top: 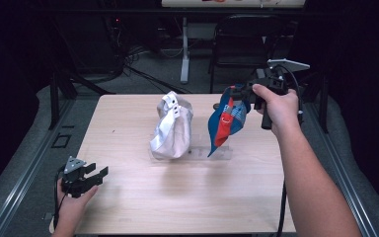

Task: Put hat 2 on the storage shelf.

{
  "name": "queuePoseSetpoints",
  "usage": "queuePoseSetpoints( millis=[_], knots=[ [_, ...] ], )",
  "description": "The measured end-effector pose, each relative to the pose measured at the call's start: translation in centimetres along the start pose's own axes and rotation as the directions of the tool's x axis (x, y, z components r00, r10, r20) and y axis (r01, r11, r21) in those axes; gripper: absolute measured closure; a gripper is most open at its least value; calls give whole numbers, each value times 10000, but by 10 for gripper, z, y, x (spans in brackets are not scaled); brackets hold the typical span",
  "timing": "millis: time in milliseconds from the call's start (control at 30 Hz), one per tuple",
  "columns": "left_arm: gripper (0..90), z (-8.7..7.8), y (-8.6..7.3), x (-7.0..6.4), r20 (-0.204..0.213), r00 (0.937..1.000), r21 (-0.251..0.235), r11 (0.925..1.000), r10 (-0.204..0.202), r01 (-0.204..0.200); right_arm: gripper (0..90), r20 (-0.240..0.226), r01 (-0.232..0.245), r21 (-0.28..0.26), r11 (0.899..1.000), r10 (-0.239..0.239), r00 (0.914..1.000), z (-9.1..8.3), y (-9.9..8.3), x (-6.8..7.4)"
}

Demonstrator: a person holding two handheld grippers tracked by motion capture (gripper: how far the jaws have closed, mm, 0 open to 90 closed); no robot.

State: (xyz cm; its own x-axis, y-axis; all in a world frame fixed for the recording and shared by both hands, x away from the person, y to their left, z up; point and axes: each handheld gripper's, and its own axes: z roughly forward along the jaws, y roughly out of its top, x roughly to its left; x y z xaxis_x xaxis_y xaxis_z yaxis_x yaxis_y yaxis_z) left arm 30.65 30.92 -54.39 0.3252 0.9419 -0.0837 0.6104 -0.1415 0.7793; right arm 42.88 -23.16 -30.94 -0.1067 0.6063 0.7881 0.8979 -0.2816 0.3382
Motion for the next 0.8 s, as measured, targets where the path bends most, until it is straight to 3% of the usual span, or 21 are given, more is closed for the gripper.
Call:
queuePoseSetpoints(
  millis=[167,333,800],
  knots=[
    [457,2,2,0,21,10000,-66,10000,-34,34,780,199,191,273,9994,-197,9996,10,-3,2],
    [456,3,2,1,7,10000,-18,10000,0,0,780,342,54,440,9990,-69,9994,22,-7,-7],
    [455,1,0,1,5,10000,-118,9999,-21,21,778,475,10,540,9985,-36,9989,33,-11,-14]
  ],
)
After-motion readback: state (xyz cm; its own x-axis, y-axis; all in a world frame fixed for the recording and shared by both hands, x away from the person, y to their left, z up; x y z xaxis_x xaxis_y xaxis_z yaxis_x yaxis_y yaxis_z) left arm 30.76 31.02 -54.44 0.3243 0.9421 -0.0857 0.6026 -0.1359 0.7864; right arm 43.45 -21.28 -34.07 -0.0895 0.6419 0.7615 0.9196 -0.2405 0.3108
